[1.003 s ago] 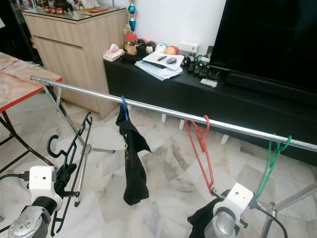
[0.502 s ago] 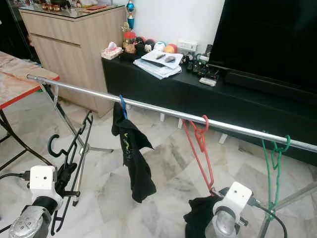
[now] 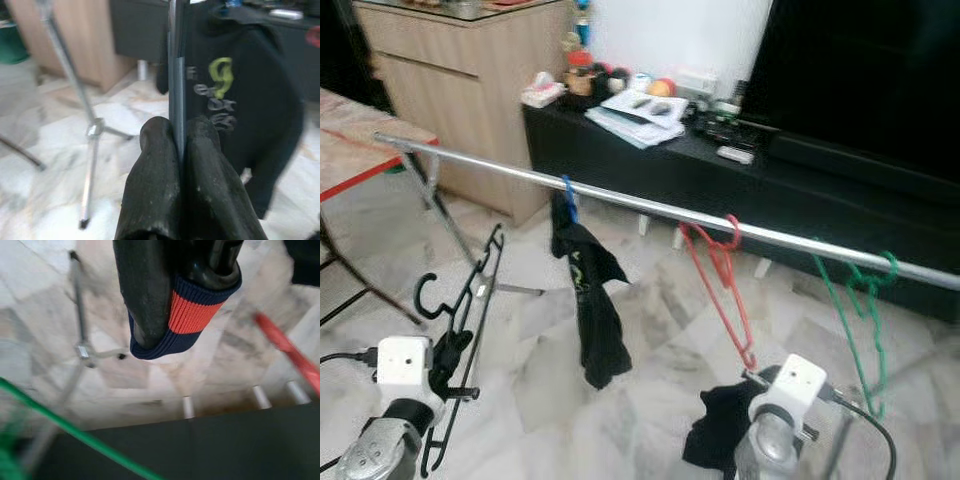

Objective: Hang hanger

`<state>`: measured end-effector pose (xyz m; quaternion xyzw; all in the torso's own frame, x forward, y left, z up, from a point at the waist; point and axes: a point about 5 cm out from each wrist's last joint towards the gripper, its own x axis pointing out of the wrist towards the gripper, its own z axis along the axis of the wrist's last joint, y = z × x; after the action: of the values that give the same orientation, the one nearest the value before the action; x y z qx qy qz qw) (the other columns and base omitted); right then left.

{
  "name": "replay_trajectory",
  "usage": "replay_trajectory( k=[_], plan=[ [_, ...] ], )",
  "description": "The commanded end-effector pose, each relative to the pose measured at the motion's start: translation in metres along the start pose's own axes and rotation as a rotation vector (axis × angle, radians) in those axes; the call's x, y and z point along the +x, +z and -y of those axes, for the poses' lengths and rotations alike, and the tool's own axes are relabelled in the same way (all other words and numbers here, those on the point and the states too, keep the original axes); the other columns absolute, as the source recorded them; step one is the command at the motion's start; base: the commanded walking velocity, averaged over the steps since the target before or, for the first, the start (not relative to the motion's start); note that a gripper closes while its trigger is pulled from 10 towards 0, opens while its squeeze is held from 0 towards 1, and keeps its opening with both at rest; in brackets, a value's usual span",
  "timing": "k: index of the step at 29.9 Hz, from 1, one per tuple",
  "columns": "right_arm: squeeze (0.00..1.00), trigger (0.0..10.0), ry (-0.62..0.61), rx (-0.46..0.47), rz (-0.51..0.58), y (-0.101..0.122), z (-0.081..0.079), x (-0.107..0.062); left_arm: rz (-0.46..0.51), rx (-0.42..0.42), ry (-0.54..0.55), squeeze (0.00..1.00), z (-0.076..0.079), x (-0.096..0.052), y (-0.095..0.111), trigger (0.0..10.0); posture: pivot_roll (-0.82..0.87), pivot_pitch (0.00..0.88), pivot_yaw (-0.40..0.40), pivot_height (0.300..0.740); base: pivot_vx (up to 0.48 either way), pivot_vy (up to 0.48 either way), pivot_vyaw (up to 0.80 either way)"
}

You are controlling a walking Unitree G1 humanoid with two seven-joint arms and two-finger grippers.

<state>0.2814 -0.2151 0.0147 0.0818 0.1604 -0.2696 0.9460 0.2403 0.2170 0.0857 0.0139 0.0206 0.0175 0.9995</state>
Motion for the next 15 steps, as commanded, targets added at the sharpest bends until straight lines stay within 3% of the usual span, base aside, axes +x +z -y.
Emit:
replay_trajectory(
  k=[1,15],
  plan=[
    [0.00,10.0,-0.012,0.009,0.017,0.0032,0.0048,0.0021,0.017,-0.001,-0.012,0.00,0.0026,0.0005,0.0023,10.0,0.13,0.026,-0.060,0.740,-0.262,0.000,-0.40],
    [0.00,10.0,0.053,0.009,0.000,0.0011,-0.0047,0.0026,0.020,-0.001,-0.006,0.00,0.0010,0.0007,0.0025,10.0,0.14,0.025,-0.060,0.740,-0.267,0.000,0.00]
  ],
)
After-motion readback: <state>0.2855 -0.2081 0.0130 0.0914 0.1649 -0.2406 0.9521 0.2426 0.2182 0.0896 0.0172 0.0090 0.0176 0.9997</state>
